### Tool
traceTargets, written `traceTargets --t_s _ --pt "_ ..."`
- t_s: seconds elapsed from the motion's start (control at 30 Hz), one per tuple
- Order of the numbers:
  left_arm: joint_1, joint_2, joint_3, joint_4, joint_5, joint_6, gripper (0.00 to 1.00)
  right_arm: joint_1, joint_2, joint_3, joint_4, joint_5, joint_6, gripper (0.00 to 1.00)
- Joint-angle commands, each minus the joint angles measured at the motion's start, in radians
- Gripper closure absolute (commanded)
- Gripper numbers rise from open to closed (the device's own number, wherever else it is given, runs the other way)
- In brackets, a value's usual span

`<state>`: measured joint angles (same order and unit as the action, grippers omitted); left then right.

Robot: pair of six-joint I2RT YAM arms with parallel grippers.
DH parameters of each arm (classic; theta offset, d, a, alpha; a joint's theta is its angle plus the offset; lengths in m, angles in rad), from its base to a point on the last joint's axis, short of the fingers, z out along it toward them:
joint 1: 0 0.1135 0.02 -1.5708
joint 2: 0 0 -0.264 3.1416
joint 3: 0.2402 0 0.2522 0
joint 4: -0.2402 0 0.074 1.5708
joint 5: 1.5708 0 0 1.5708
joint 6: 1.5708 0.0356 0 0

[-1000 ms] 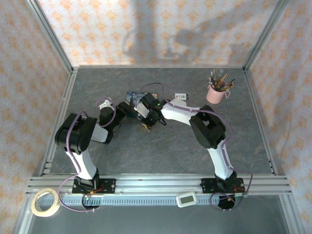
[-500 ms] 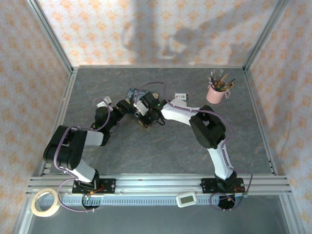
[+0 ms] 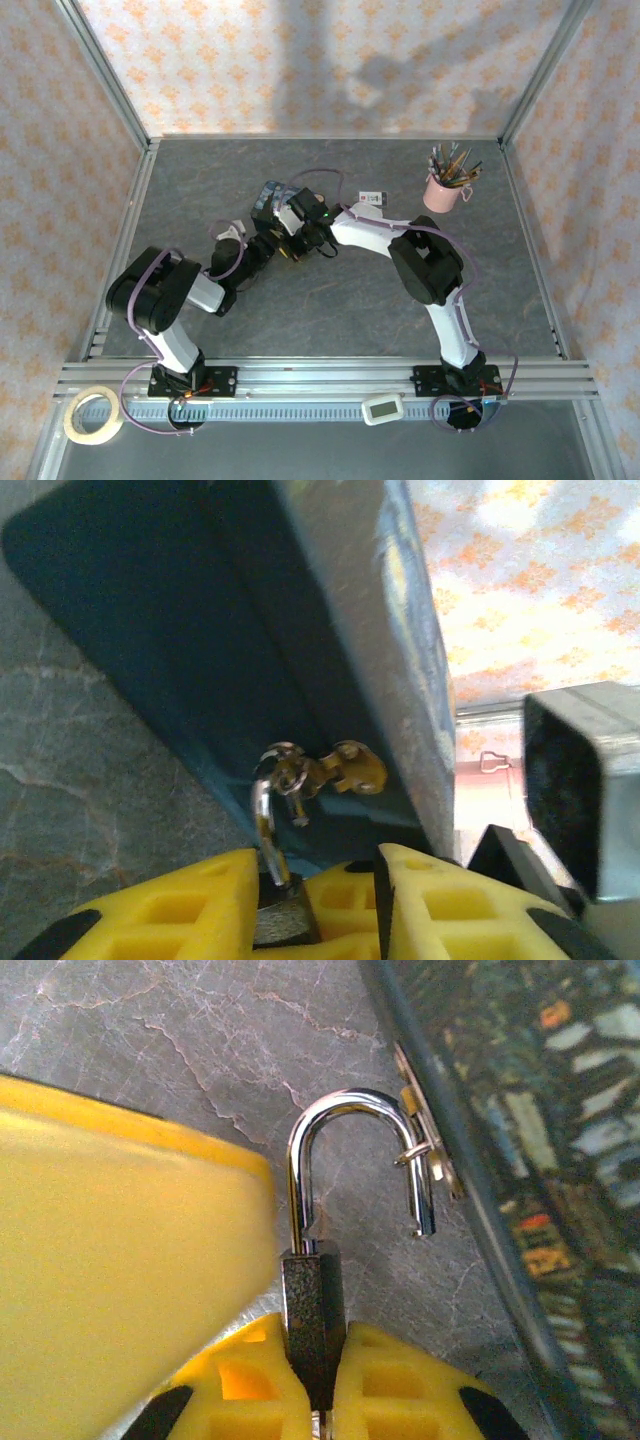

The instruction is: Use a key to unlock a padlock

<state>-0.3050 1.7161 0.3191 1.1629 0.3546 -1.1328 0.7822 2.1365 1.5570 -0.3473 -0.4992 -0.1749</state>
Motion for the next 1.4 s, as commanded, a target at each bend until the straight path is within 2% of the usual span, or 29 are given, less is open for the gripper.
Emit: traceTargets --t_s 0.0,0.3,0.37,0.57,0.7,0.83,1.0,1.07,1.13,1.23,1.37 --pt "-0.010 0.059 0.020 0.151 -0.045 -0.058 0.69 -0.005 -0.011 -0.003 0.041 -0.028 0.023 1.00" --pt "-0.011 0.152 0.020 0.231 -0.108 -0.081 0.75 -0.004 -0.012 -0.008 0.058 -0.054 0.028 1.00" --pt "-0.011 0.171 0.031 0.268 -0.109 -0.086 0.79 -0.005 -0.011 -0.009 0.060 -0.058 0.029 1.00" --pt "-0.011 0.216 0.054 0.289 -0.107 -0.092 1.00 -0.004 -0.027 -0.018 0.065 -0.055 0.035 1.00" --pt "-0.010 0.223 0.050 0.290 -0.106 -0.090 1.00 -0.008 -0.081 -0.050 0.076 -0.066 0.065 0.74" --pt "-0.009 0.238 0.045 0.312 -0.104 -0.096 1.00 -0.013 -0.187 -0.114 0.086 -0.050 0.110 0.55" --pt "-0.009 0.252 0.046 0.331 -0.097 -0.099 1.00 -0.050 -0.319 -0.192 0.151 0.024 0.233 0.40" --pt "-0.010 0.251 0.043 0.333 -0.098 -0.098 1.00 -0.073 -0.352 -0.221 0.208 0.096 0.318 0.32" --pt "-0.009 0.249 0.038 0.339 -0.101 -0.097 1.00 -0.099 -0.350 -0.218 0.234 0.194 0.429 0.29" --pt "-0.009 0.245 0.031 0.344 -0.106 -0.098 1.00 -0.131 -0.294 -0.175 0.237 0.264 0.540 0.28" --pt "-0.009 0.250 0.029 0.348 -0.111 -0.099 1.00 -0.135 -0.210 -0.128 0.274 0.301 0.616 0.25"
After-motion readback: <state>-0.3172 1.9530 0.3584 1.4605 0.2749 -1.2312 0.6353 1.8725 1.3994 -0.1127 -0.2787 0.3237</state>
